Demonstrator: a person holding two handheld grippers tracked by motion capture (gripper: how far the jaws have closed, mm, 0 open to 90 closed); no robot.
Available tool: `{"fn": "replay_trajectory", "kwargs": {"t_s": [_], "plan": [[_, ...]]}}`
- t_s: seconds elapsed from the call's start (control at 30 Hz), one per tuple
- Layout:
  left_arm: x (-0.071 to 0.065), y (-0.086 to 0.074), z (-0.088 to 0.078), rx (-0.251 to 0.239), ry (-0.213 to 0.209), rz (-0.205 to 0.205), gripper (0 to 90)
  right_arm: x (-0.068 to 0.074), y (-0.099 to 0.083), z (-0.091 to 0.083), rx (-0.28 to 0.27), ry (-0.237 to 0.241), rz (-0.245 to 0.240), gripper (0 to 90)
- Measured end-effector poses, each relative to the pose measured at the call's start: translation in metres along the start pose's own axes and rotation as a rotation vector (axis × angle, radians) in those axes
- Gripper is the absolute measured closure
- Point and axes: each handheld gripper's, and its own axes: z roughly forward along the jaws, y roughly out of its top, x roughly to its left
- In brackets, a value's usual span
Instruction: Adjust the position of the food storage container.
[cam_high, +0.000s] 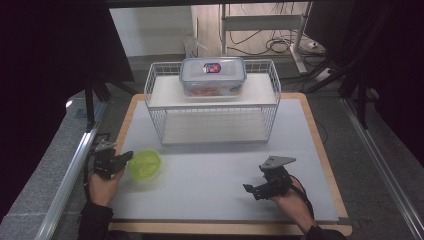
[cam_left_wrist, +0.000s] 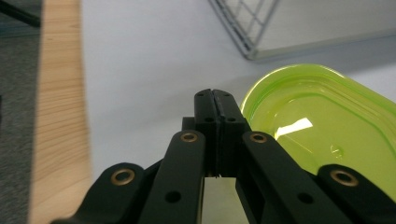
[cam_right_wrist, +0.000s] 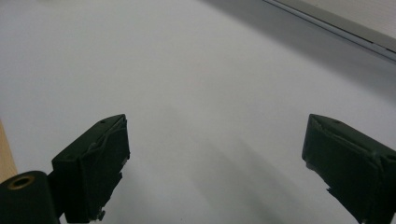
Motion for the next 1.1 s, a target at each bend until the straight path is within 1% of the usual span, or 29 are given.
{"fn": "replay_trajectory", "kwargs": {"t_s": [0.03,0.07,0.13,0.3,0.5,0.67,0.77,0.87,0.93,0.97,1.0,1.1], "plan": [[-0.008,0.001,0.003,0.006,-0.018,0.011,89.7,0.000,0.000,0.000,0.002,0.001,0.000,6.9],[-0.008,0.001,0.003,0.006,-0.018,0.011,89.7,0.000,0.000,0.000,0.002,0.001,0.000,6.9],[-0.016,0.003,0.006,0.012,-0.033,0.029,89.7,0.000,0.000,0.001,0.003,0.002,0.002,6.8],[-0.034,0.006,0.012,0.022,-0.069,0.056,89.7,0.000,-0.001,0.002,0.009,0.001,0.003,6.9],[-0.049,0.009,0.019,0.032,-0.117,0.065,89.7,-0.001,-0.001,0.002,0.015,0.002,0.003,6.9],[-0.067,0.012,0.028,0.038,-0.150,0.094,89.7,-0.001,-0.001,0.003,0.017,0.001,0.004,6.8],[-0.076,0.014,0.033,0.044,-0.170,0.110,89.7,-0.001,-0.001,0.003,0.017,0.001,0.004,6.9],[-0.083,0.016,0.036,0.045,-0.165,0.138,89.7,-0.001,-0.001,0.003,0.019,0.000,0.003,6.9],[-0.083,0.016,0.035,0.044,-0.149,0.148,89.7,-0.001,-0.001,0.002,0.018,-0.001,0.003,6.9],[-0.082,0.015,0.034,0.042,-0.140,0.148,89.7,-0.001,-0.001,0.002,0.017,-0.002,0.004,6.9],[-0.078,0.015,0.032,0.037,-0.130,0.133,89.7,-0.001,-0.001,0.002,0.016,-0.002,0.004,6.9],[-0.074,0.013,0.028,0.038,-0.122,0.129,89.7,-0.001,-0.001,0.001,0.015,-0.004,0.002,6.9]]}}
